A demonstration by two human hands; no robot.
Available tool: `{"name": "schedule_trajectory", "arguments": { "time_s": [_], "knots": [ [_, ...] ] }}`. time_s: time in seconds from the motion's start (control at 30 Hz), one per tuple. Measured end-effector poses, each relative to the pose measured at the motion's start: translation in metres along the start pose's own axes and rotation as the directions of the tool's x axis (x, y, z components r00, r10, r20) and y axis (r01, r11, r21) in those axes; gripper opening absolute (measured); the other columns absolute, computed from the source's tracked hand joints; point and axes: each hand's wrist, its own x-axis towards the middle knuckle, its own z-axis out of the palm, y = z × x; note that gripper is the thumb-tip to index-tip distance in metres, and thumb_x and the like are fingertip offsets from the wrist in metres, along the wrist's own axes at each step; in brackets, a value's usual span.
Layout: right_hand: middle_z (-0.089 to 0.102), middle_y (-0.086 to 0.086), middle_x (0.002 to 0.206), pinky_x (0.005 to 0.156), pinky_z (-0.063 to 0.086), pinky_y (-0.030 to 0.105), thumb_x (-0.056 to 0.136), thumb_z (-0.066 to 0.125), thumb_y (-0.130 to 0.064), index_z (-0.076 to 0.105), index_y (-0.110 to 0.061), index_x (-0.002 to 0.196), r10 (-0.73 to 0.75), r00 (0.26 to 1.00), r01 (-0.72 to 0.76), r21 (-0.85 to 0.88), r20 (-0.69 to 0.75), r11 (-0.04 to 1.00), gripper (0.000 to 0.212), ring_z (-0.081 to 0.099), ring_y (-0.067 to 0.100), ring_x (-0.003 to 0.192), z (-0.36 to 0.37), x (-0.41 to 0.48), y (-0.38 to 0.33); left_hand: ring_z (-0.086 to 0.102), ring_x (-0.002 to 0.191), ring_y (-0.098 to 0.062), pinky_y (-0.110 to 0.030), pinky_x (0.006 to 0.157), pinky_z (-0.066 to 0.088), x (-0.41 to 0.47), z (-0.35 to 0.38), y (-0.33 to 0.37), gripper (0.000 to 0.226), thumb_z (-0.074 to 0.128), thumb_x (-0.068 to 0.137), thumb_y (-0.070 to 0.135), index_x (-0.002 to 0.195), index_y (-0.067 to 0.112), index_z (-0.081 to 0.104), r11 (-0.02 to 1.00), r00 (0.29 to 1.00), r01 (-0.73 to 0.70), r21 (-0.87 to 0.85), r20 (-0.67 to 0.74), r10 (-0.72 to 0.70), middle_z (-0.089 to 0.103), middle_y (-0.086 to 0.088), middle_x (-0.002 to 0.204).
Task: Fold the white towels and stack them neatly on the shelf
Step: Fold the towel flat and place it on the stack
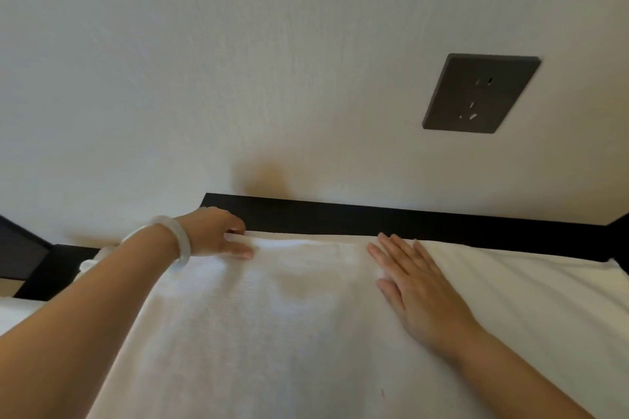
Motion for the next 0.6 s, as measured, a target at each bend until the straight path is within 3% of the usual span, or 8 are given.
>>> {"name": "schedule_trajectory", "arguments": {
  "time_s": [0.07,0.17,0.2,0.27,0.4,0.5,0.6],
  "knots": [
    [0.011,-0.01,0.163,0.12,-0.003,0.034,0.102,0.016,-0.044,0.022,-0.031,0.155,0.042,0.999,-0.042,-0.032,0.011,0.999,0.055,0.001,0.006,0.15,-0.001,0.0,0.0,0.038,0.064,-0.012,-0.031,0.089,0.034,-0.002,-0.004,-0.015,0.049,0.055,0.082,0.07,0.063,0.026,0.041,0.988,0.998,0.056,0.142,-0.04,-0.051,0.044,0.009,0.065],
    [0.041,0.005,0.153,0.115,0.008,0.044,0.091,0.05,-0.024,0.054,-0.019,0.138,0.104,0.991,-0.115,-0.133,-0.087,0.984,0.048,0.029,0.024,0.146,-0.008,0.01,-0.028,0.05,0.081,-0.014,-0.034,0.092,0.029,-0.009,-0.009,-0.026,0.04,0.055,0.085,0.065,0.067,0.03,0.05,0.986,0.993,0.082,0.146,-0.091,-0.069,0.05,0.01,0.073],
    [0.046,0.008,0.149,0.114,0.012,0.045,0.088,0.053,-0.021,0.06,-0.016,0.132,0.075,0.99,-0.09,-0.127,-0.118,0.988,0.045,0.036,0.026,0.142,-0.008,0.017,-0.043,0.05,0.087,-0.016,-0.033,0.089,0.031,-0.011,-0.008,-0.027,0.034,0.057,0.086,0.061,0.069,0.032,0.051,0.992,0.993,0.073,0.104,-0.097,-0.063,0.051,0.009,0.081],
    [0.048,0.006,0.148,0.112,0.016,0.044,0.094,0.04,-0.027,0.057,-0.018,0.135,-0.006,0.992,-0.003,-0.069,-0.128,0.998,0.045,0.04,0.024,0.141,-0.001,0.029,-0.071,0.047,0.093,-0.018,-0.029,0.082,0.035,-0.016,-0.005,-0.03,0.028,0.064,0.085,0.055,0.07,0.034,0.052,0.999,0.993,0.047,-0.019,-0.104,-0.049,0.049,0.004,0.095],
    [0.025,-0.003,0.161,0.117,0.007,0.04,0.103,0.019,-0.045,0.029,-0.029,0.153,0.006,0.999,-0.007,-0.03,-0.035,1.0,0.054,0.015,0.013,0.15,0.019,0.038,-0.084,0.053,0.098,-0.018,-0.028,0.086,0.042,-0.027,-0.006,-0.042,0.026,0.07,0.082,0.052,0.093,0.029,0.063,0.983,0.992,0.11,-0.148,-0.041,-0.117,0.049,0.002,0.11],
    [0.022,-0.005,0.162,0.119,0.005,0.039,0.103,0.013,-0.052,0.027,-0.03,0.154,-0.014,1.0,0.013,-0.043,-0.013,0.999,0.057,0.011,0.011,0.151,0.02,0.037,-0.079,0.055,0.094,-0.016,-0.023,0.078,0.041,-0.04,-0.014,-0.049,0.031,0.074,0.08,0.046,0.104,0.028,0.065,0.943,0.979,0.199,-0.268,0.019,-0.201,0.057,0.008,0.099],
    [0.021,-0.005,0.163,0.119,0.005,0.04,0.101,0.011,-0.058,0.025,-0.031,0.155,-0.022,1.0,0.022,-0.041,0.002,0.999,0.061,0.011,0.012,0.151,0.017,0.038,-0.081,0.056,0.082,-0.013,-0.021,0.072,0.043,-0.048,-0.015,-0.059,0.02,0.078,0.08,0.039,0.088,0.029,0.062,0.833,0.981,0.174,-0.525,0.02,-0.193,0.058,0.008,0.086]
  ]
}}
